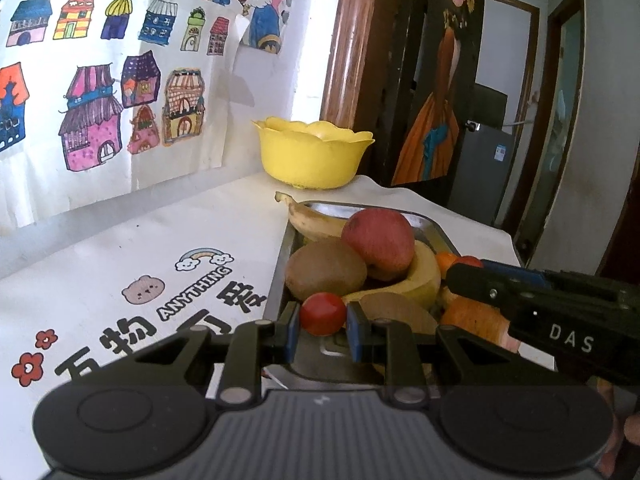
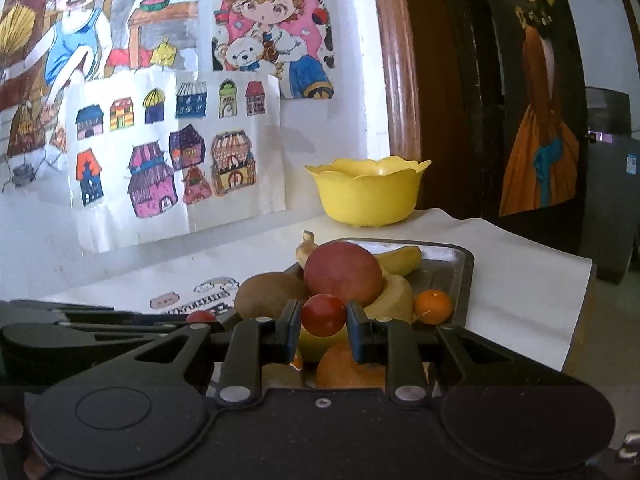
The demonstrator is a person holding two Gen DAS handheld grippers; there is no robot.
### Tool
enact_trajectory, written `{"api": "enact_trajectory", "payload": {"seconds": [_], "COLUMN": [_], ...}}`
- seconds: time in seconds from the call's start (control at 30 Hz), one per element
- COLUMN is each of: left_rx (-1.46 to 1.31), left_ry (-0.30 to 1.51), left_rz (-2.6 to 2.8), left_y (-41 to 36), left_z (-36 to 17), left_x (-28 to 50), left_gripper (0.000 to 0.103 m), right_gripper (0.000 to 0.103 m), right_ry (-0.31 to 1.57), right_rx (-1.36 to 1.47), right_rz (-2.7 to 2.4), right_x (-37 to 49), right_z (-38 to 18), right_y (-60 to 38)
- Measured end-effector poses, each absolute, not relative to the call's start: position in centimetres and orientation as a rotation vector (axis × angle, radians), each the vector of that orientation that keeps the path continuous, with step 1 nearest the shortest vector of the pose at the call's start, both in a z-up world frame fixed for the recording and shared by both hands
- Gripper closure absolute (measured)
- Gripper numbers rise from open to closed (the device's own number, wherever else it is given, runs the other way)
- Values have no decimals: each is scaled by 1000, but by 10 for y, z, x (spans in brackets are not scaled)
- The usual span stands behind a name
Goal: Organize fruits
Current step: 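Lower and release the tomato into the tray with the left tool while the right tool releases its tomato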
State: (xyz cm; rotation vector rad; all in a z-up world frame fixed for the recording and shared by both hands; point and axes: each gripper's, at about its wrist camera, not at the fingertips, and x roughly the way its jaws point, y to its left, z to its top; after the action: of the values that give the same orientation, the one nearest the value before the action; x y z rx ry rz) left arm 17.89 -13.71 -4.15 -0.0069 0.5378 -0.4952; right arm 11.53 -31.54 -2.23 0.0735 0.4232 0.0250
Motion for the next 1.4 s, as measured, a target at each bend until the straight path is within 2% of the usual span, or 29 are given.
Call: {"api": "enact_trajectory", "payload": {"seconds": [1.4], "left_rx": [-2], "left_ry": [560], "left_rz": [-496], "left_y": [-140], "left_z": [-50], "left_x": [182], "left_gripper": [76], "right_gripper": [76], "right_ry": [412], "right_rx": [18], "right_rz": [21], "right_x": [113], "right_z": [-27], "right_y": [-310]}}
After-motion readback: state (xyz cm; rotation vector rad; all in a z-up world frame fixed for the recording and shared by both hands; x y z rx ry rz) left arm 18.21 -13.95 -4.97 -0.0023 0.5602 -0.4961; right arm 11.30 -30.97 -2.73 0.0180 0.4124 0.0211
